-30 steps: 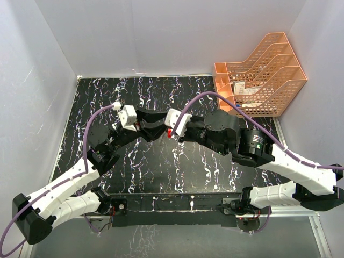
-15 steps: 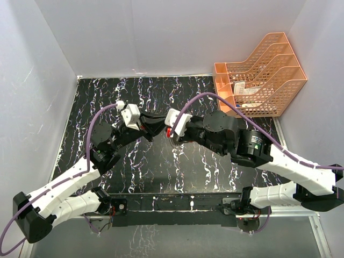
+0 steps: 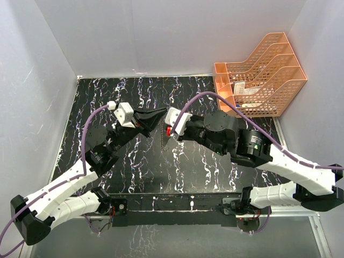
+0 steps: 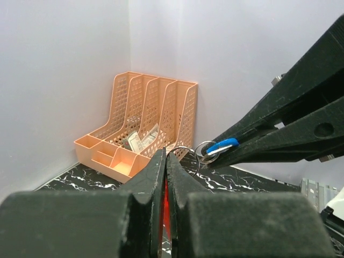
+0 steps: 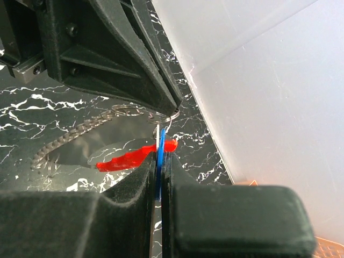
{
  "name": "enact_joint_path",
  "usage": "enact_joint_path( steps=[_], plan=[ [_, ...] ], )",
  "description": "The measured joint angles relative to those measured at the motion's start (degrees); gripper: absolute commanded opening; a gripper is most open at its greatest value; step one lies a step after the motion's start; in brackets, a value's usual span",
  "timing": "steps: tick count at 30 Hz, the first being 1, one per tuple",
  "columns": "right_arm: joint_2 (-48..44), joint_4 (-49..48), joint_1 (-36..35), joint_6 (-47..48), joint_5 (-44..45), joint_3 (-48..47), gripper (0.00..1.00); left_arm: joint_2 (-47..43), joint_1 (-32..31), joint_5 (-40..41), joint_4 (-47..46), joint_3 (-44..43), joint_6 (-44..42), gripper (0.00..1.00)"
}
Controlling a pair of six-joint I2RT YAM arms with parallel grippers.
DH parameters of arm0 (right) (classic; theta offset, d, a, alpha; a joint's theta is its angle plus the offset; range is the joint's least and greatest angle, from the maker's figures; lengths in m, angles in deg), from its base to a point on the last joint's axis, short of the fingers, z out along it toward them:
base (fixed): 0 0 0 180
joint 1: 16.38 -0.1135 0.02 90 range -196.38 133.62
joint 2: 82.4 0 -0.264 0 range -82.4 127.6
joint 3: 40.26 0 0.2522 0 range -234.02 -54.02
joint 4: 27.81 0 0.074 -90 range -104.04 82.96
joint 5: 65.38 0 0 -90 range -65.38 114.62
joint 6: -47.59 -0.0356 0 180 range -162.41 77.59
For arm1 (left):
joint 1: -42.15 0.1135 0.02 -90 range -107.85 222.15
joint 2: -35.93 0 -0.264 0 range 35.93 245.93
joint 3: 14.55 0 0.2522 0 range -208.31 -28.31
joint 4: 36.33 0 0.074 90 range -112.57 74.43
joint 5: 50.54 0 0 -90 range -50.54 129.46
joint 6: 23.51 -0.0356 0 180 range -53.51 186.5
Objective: Remove the keys from the keyring
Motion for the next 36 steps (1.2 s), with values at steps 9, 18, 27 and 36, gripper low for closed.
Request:
enact_joint_path(
  steps=[9,18,27,36],
  plan=[
    [0.7,-1.5,0.1,-0.1,0.7,0.7,0.0,2.0,0.0,1.0,-2.8,0.0,0.7,0.0],
    [1.4,-2.0,0.1,-0.2,1.7,1.0,0.0,2.1,0.1,1.5,-3.1,0.9,1.7,0.0],
    [1.2,-3.5,0.0,-0.2,1.7,1.5,0.0,1.3,0.2,0.3,-2.6,1.2,3.2,0.18],
    [0.3,-3.8,-0.2,0.0,1.7,1.5,0.0,-1.8,0.2,-0.7,-2.5,3.7,3.6,0.23]
  ],
)
